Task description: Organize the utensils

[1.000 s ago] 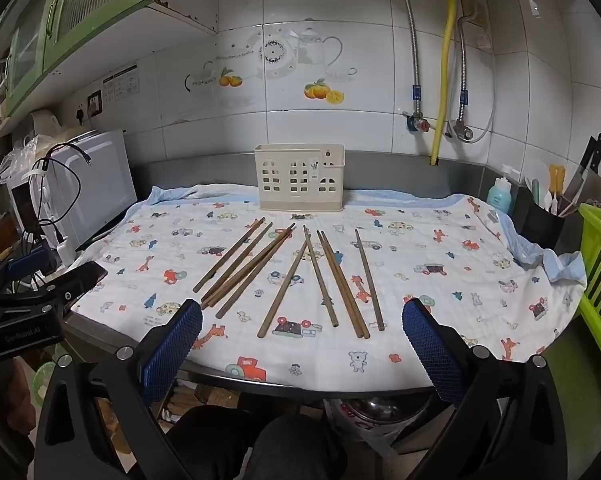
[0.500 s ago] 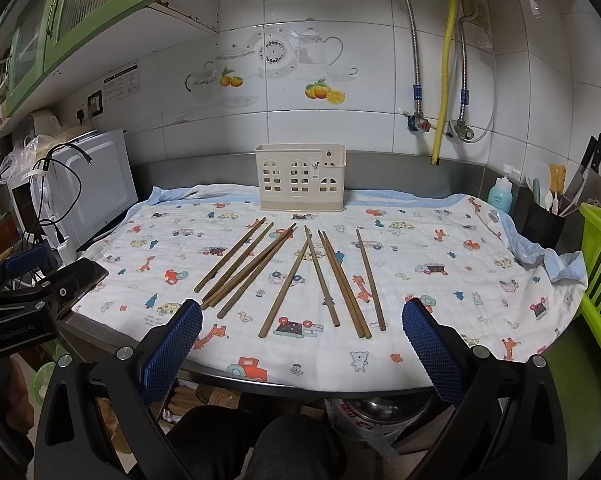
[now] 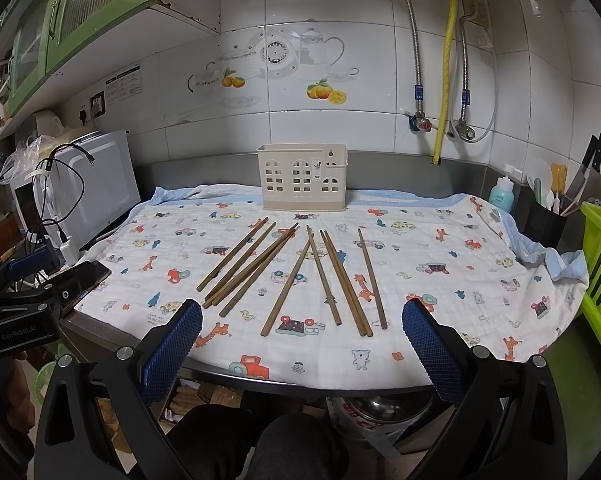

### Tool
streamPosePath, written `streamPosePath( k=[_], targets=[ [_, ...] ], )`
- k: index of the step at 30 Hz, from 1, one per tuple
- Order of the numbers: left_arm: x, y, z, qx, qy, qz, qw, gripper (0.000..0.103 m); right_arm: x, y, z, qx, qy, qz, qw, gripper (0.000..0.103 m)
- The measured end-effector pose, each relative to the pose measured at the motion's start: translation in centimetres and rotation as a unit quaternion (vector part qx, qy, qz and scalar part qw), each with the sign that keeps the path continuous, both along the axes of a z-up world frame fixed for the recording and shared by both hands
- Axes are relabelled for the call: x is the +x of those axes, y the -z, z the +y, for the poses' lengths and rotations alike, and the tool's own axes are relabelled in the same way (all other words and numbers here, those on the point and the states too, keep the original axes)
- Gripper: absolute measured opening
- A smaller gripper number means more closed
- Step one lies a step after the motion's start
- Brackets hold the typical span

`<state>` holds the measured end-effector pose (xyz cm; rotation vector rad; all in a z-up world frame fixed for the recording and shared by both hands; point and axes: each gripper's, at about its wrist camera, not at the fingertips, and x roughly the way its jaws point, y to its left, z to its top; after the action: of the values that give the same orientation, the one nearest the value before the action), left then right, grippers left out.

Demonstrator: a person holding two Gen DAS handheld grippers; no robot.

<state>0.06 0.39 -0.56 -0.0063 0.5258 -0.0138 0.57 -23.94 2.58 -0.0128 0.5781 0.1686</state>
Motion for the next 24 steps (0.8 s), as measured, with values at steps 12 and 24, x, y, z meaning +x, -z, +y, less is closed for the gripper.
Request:
streamPosePath(
  k=[12,24],
  targets=[
    [-0.29,-0.15,0.09,-0.002,0.005,0.000,1.0000,0.098,-0.04,-0.08,-0.08,0.000,-0.001,-0.001,1.000,0.097],
    [-0.52,-0.41,-0.24,0.000,0.007,0.001,1.0000,0.098,-0.28,-0.38,-0.07,-0.001,-0.001,-0.002,1.000,0.097]
  ],
)
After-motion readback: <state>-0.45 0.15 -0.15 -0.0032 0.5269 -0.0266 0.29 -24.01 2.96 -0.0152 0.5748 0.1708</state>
